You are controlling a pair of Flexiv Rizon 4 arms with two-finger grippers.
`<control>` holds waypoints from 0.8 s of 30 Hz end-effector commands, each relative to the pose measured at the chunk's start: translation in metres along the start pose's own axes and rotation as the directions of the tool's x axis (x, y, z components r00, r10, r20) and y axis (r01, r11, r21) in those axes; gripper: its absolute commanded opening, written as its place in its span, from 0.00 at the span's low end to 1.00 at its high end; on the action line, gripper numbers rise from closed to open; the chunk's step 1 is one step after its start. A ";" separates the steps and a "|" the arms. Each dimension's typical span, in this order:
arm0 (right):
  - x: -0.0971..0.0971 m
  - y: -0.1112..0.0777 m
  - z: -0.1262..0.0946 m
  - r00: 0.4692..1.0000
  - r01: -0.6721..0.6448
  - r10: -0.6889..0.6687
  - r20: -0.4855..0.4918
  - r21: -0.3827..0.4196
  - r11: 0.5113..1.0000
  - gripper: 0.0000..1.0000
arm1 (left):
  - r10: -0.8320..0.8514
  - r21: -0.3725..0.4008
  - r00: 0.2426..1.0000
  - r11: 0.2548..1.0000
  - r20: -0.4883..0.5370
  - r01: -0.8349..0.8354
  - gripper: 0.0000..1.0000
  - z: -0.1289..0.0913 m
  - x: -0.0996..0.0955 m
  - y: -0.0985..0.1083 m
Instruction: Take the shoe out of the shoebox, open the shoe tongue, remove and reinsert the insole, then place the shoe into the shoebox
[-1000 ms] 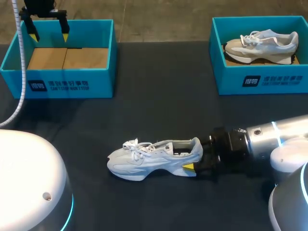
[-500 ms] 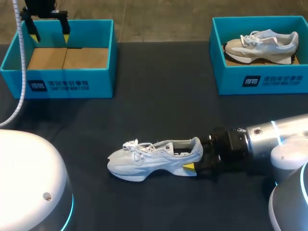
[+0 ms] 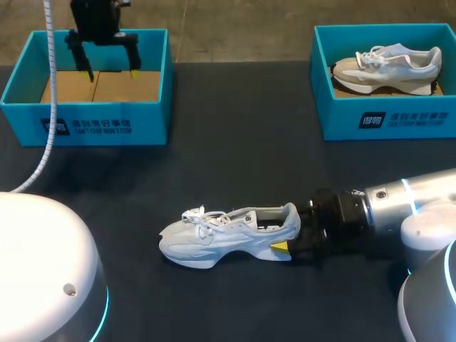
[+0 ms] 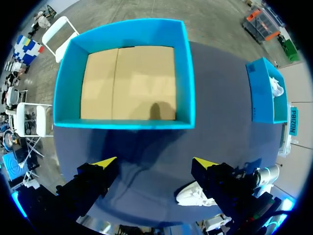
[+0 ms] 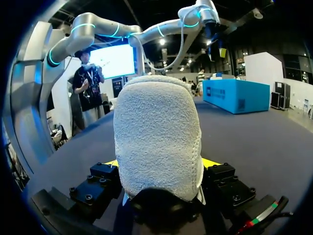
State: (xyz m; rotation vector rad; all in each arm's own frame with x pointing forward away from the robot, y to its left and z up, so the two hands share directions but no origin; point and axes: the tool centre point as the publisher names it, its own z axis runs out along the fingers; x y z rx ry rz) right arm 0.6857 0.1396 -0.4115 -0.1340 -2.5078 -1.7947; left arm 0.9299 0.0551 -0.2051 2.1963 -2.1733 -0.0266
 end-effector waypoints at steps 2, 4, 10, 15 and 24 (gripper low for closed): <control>0.000 0.000 0.001 1.000 0.000 0.000 0.002 0.000 1.000 0.00 | -0.003 0.016 0.998 1.000 -0.060 0.004 1.00 0.003 0.013 0.028; 0.000 0.000 0.001 1.000 0.000 0.000 0.002 0.000 1.000 0.00 | 0.006 -0.037 0.996 0.999 -0.086 -0.010 1.00 0.003 0.020 0.035; 0.000 0.000 0.001 1.000 0.000 0.000 0.002 0.000 1.000 0.00 | 0.030 -0.098 0.996 0.994 -0.081 -0.038 1.00 0.004 0.028 0.045; 0.000 0.000 0.001 1.000 0.000 0.000 0.002 0.000 1.000 0.00 | 0.030 -0.098 0.996 0.994 -0.081 -0.038 1.00 0.004 0.028 0.045; 0.000 0.000 0.001 1.000 0.000 0.000 0.002 0.000 1.000 0.00 | 0.044 -0.141 0.996 0.989 -0.074 -0.054 1.00 0.010 0.054 0.069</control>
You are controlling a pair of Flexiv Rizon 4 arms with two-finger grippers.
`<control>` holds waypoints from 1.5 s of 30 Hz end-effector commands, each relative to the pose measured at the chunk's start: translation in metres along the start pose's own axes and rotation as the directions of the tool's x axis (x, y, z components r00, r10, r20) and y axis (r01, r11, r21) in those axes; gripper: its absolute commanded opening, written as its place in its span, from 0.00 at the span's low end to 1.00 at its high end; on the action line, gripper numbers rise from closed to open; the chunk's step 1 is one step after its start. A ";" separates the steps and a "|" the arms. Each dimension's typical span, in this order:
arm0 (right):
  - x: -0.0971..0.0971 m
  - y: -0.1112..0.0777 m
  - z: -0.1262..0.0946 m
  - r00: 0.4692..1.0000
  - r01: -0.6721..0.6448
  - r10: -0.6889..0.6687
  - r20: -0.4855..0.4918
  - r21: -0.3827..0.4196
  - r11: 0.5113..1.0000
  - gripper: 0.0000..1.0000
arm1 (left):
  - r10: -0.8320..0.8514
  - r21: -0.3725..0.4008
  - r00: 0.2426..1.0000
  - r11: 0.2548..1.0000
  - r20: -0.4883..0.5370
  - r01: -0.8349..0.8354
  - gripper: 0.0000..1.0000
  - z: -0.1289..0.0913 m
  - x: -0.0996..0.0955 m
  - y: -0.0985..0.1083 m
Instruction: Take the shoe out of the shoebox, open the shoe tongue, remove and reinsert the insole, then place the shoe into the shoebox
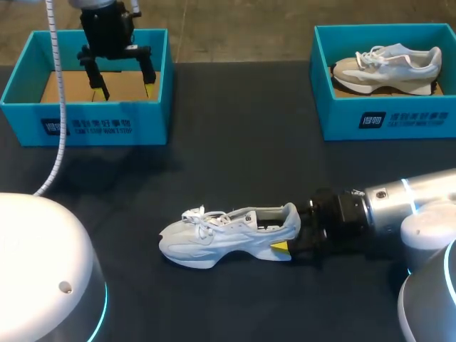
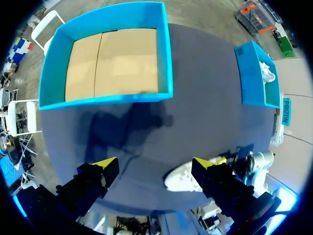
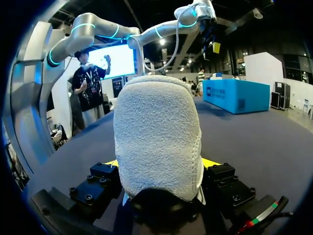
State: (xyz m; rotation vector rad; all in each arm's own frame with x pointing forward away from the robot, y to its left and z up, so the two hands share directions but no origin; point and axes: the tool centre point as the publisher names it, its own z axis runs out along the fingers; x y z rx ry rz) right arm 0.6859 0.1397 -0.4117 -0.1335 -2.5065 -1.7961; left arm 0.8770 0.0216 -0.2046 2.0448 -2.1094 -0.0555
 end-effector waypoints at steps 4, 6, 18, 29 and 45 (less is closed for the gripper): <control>0.000 0.000 0.000 1.000 0.000 0.000 0.002 0.001 1.000 0.00 | -0.016 -0.039 0.999 0.999 0.041 0.018 1.00 0.026 0.040 0.042; 0.000 0.000 0.000 1.000 0.000 0.000 0.002 0.001 1.000 0.00 | -0.024 0.001 0.998 1.000 0.052 0.024 1.00 0.030 0.046 0.054; 0.000 0.000 0.000 1.000 0.000 0.000 0.002 0.001 1.000 0.00 | 0.000 -0.010 0.997 1.000 0.075 0.001 1.00 0.073 0.090 0.112; 0.000 0.000 0.000 1.000 0.000 0.000 0.002 0.001 1.000 0.00 | 0.013 -0.095 0.992 0.995 0.122 -0.001 1.00 0.080 0.104 0.120; 0.000 0.000 0.000 1.000 0.000 0.000 0.002 0.001 1.000 0.00 | 0.031 -0.162 0.982 0.987 0.184 -0.001 1.00 0.104 0.174 0.153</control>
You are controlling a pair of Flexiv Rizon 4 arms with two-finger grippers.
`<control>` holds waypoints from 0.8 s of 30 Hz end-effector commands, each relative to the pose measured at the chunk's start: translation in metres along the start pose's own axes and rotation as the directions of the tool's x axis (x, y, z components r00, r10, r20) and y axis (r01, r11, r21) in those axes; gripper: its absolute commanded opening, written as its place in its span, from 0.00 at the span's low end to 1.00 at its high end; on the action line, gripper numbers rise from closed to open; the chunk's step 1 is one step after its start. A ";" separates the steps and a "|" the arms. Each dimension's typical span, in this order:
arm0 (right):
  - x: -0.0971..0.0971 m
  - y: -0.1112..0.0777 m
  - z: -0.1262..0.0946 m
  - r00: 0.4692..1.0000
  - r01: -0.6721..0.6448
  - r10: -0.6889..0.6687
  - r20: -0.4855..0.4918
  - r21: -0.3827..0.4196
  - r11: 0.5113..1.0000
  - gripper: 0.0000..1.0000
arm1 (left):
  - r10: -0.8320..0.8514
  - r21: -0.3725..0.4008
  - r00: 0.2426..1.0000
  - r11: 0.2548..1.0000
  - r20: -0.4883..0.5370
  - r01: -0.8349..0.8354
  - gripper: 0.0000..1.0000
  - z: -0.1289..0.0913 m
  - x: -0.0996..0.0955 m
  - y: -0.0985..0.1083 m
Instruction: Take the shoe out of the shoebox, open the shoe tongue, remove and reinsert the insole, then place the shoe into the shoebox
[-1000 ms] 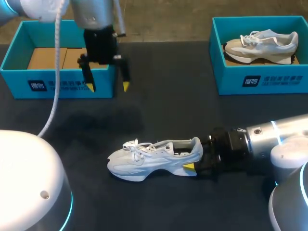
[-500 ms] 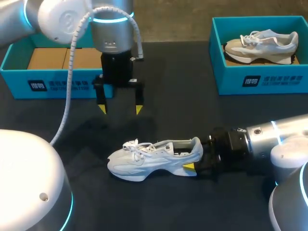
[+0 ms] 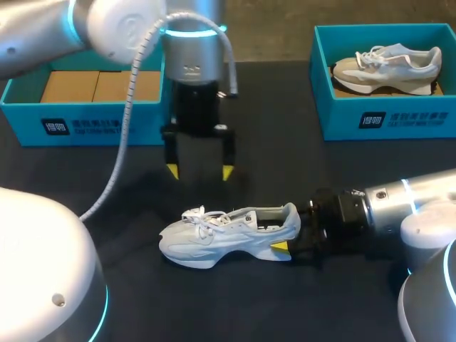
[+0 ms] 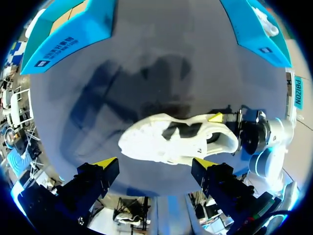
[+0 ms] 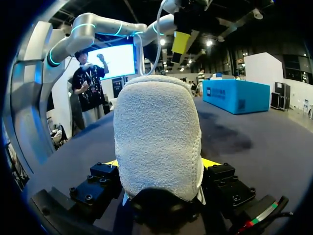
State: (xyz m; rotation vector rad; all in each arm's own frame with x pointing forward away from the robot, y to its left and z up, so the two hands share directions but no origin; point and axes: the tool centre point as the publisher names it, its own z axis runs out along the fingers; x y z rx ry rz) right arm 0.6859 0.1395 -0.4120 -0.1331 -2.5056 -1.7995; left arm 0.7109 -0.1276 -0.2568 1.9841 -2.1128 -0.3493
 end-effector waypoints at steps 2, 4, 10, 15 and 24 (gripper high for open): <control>0.000 0.000 0.001 1.000 -0.001 0.001 0.002 0.004 1.000 0.00 | 0.002 -0.013 0.997 1.000 0.076 -0.001 1.00 0.008 0.037 0.006; 0.000 0.000 0.001 1.000 -0.001 0.001 0.002 0.004 1.000 0.00 | -0.004 -0.022 0.996 1.000 0.091 0.006 1.00 0.014 0.044 0.010; 0.000 0.000 0.001 1.000 -0.001 0.001 0.002 0.004 1.000 0.00 | -0.030 -0.022 0.992 0.999 0.126 0.033 1.00 0.032 0.060 0.014; 0.000 0.000 0.001 1.000 -0.001 0.001 0.002 0.004 1.000 0.00 | -0.038 -0.010 0.988 0.999 0.147 0.040 1.00 0.044 0.069 0.013; 0.000 0.000 0.001 1.000 -0.001 0.001 0.002 0.004 1.000 0.00 | -0.066 -0.018 0.975 0.997 0.213 0.071 1.00 0.067 0.085 0.008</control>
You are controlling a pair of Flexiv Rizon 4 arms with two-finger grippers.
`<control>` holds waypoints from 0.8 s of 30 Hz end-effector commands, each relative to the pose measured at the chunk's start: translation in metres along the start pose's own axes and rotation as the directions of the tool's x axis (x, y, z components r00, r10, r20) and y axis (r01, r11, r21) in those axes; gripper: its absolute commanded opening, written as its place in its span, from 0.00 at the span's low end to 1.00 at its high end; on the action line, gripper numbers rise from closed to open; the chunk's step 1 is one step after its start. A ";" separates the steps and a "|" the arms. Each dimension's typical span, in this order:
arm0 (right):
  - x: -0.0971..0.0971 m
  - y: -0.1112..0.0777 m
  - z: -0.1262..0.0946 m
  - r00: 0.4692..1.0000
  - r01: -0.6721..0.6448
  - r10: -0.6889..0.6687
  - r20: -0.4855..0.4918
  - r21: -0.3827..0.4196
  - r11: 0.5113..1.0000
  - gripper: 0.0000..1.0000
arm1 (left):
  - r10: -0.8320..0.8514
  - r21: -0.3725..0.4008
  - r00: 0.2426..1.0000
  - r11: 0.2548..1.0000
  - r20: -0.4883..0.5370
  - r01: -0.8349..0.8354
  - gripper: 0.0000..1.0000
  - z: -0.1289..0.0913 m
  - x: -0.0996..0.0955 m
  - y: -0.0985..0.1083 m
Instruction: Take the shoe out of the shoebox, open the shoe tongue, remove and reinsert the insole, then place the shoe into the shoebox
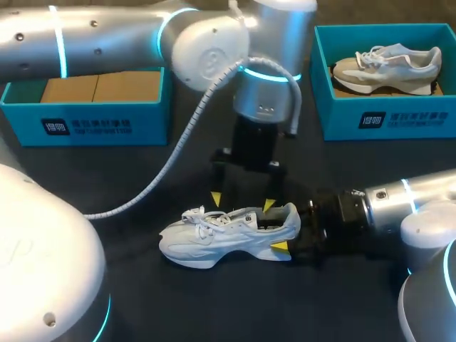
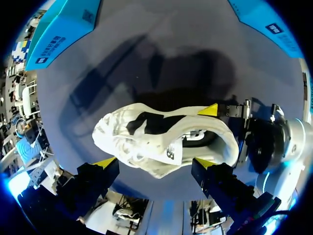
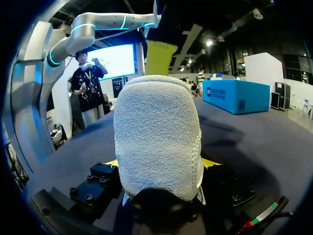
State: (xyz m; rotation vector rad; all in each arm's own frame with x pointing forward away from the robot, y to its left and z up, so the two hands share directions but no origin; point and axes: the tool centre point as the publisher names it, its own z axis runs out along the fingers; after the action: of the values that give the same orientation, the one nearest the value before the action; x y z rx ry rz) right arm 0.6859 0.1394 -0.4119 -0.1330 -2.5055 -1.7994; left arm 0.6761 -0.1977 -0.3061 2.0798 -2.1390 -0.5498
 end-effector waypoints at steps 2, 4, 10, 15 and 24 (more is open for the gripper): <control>0.000 0.000 0.001 1.000 -0.001 0.001 0.002 0.004 1.000 0.00 | -0.014 -0.017 0.998 1.000 0.064 0.016 1.00 0.012 0.016 -0.005; 0.000 0.000 0.001 1.000 -0.001 0.001 0.002 0.004 1.000 0.00 | -0.021 -0.020 0.997 1.000 0.075 0.023 1.00 0.014 0.018 -0.005; 0.000 0.000 0.001 1.000 -0.001 0.001 0.002 0.004 1.000 0.00 | -0.049 -0.020 0.992 0.998 0.113 0.051 1.00 0.024 0.020 -0.007; 0.000 0.000 0.001 1.000 -0.001 0.001 0.002 0.004 1.000 0.00 | -0.067 -0.031 0.988 0.997 0.136 0.072 1.00 0.032 0.019 -0.011; 0.000 0.000 0.001 1.000 -0.001 0.001 0.002 0.004 1.000 0.00 | -0.083 -0.054 0.983 0.994 0.162 0.092 0.96 0.042 0.009 -0.009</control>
State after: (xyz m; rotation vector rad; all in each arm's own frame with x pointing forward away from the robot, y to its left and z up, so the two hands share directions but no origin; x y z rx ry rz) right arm 0.6859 0.1394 -0.4119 -0.1330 -2.5057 -1.7990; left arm 0.6712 -0.2007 -0.3482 2.1735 -2.0936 -0.8080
